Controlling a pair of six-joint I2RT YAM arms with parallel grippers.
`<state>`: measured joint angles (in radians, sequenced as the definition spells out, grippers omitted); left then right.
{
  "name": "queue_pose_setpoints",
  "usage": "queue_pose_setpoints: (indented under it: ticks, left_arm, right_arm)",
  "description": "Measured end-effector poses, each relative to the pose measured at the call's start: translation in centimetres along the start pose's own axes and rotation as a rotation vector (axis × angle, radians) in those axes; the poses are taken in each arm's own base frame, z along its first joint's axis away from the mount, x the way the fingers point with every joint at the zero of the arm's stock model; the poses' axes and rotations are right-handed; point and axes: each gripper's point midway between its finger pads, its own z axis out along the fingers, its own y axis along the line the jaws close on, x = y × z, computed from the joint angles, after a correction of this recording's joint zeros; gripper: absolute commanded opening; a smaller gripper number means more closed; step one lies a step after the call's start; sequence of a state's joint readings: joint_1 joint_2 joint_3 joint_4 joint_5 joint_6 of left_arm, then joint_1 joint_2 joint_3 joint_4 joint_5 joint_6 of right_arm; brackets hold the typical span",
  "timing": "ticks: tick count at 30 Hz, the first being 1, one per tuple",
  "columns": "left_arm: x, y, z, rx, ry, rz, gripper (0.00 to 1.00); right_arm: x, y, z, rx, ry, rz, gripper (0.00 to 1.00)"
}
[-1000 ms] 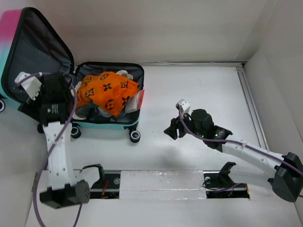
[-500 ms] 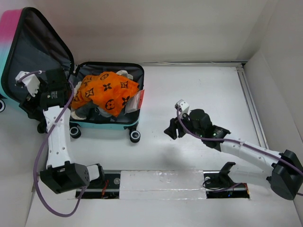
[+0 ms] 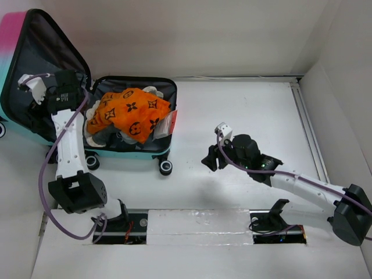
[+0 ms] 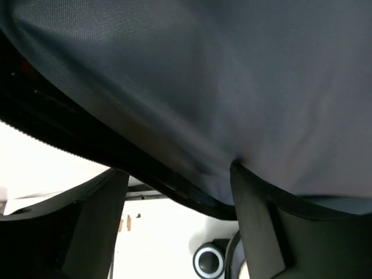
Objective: Pack the luggage
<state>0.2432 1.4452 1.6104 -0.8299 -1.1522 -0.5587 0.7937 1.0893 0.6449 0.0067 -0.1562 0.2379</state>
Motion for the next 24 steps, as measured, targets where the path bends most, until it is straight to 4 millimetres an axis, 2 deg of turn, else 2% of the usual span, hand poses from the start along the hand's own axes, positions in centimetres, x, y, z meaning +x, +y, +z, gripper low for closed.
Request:
queue_pose_setpoints:
  ticks: [2,5,6,7,9,10,12,14,16,18,20,21,22,23,24]
  left_arm:
    - [0.1,0.4,1.0,-0.021,0.020,-0.011,0.62]
    - [0.2,2.2,3.1,-0.088,0.038,-0.036,0.54]
    - [0.1,2.4,3.4,-0.096,0.040,-0.046,0.47]
    - [0.2,2.4,3.4,-0.093,0.045,-0.049,0.27]
    - [0.2,2.3,3.3,-0.088,0.048,-0.044,0.03]
    - [0.1,2.1,3.1,-0.080,0.046,-0.049,0.00]
    - [-0.8,1.3,2.4,-0.044,0.032,-0.091,0.00]
    - [-1.8,0.1,1.1,-0.001,-0.003,-0.102,0.00]
    - [-2.2,-1.8,-1.9,0.070,-0.051,-0.061,0.00]
    - [-2.2,-4.3,-6.4,0.180,-0.115,0.002,0.00]
    - [-0.9,-6.1,-13.2,0.319,-0.218,0.117,0.00]
    - [0.8,-6.6,-18.0,0.430,-0.294,0.216,0.00]
    - [1.7,-6.6,-19.9,0.474,-0.324,0.254,0.00]
    - [3.4,-6.4,-23.7,0.576,-0.387,0.326,0.00]
    - [5.5,-6.1,-26.7,0.673,-0.435,0.405,0.00]
  right_arm:
    - [0.1,-0.2,0.1,0.009,0.003,0.001,0.61]
    - [0.8,-0.6,0.6,0.023,0.026,0.004,0.61]
    - [1.0,-0.7,0.8,0.028,0.035,0.004,0.61]
    - [1.3,-0.9,0.9,0.032,0.045,0.005,0.61]
    - [1.8,-1.1,1.1,0.039,0.062,0.007,0.61]
    - [1.9,-1.1,1.2,0.042,0.066,0.007,0.61]
    - [2.0,-1.1,1.2,0.044,0.068,0.006,0.61]
    - [2.0,-1.0,1.2,0.041,0.068,0.004,0.61]
    - [2.0,-0.9,1.2,0.040,0.069,0.002,0.61]
    - [2.1,-0.9,1.3,0.040,0.072,0.001,0.61]
    - [2.3,-1.0,1.4,0.043,0.077,0.000,0.61]
    - [2.3,-1.0,1.4,0.046,0.079,0.000,0.61]
    - [2.4,-1.1,1.4,0.048,0.081,0.001,0.61]
    - [2.4,-1.2,1.4,0.053,0.082,0.001,0.61]
    - [2.4,-1.3,1.5,0.058,0.081,0.001,0.61]
